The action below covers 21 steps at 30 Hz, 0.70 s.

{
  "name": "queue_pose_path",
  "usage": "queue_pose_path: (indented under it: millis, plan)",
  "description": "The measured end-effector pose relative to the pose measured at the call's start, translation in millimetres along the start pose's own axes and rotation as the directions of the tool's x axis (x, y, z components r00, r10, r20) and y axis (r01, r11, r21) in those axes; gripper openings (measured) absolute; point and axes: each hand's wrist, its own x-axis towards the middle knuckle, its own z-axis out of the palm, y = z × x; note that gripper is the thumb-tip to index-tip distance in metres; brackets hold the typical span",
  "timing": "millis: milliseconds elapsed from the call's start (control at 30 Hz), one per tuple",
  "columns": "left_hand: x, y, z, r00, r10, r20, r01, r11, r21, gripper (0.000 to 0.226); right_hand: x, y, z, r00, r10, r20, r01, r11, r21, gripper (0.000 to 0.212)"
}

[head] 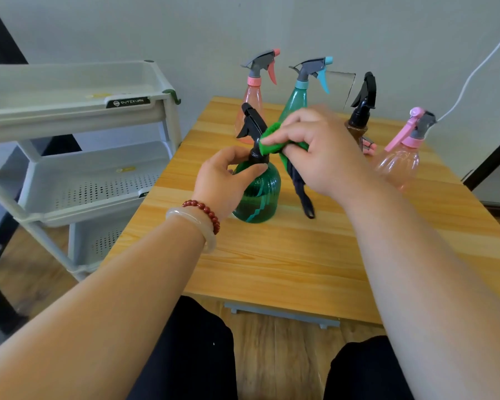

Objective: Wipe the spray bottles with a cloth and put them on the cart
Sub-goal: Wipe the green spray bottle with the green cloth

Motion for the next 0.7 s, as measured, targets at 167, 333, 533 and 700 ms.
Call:
queue_pose_path:
  millis: [167,333,533,700]
  plan:
    - [0.8,1.0,6.7,0.999,0.010,-0.038,-0.010,1.000,0.022,0.017,-10.9,8.0,-15.2,0.998,0.059,0.002,-0.059,0.998,-0.007,0.033]
    - [-3.8,-13.5,-2.1,0.971,-0.125,0.204,0.136,0.990,-0.045,0.041,-17.2,10.3,-2.9,0.956,0.035,-0.292,-0.047,0.998,-0.036,0.032]
    - [-1.1,-8.0,-3.3,0.993,-0.037,0.116,0.016,0.984,0.178,0.068,-21.3,10.7,10.7,0.912,0.043,-0.408,-0.087,0.992,-0.091,0.033]
    - [2.2,-11.9,-3.5,0.954,-0.108,0.278,0.084,0.992,0.096,0.067,-28.3,7.9,19.6,0.862,-0.025,-0.506,-0.049,0.990,-0.132,0.031]
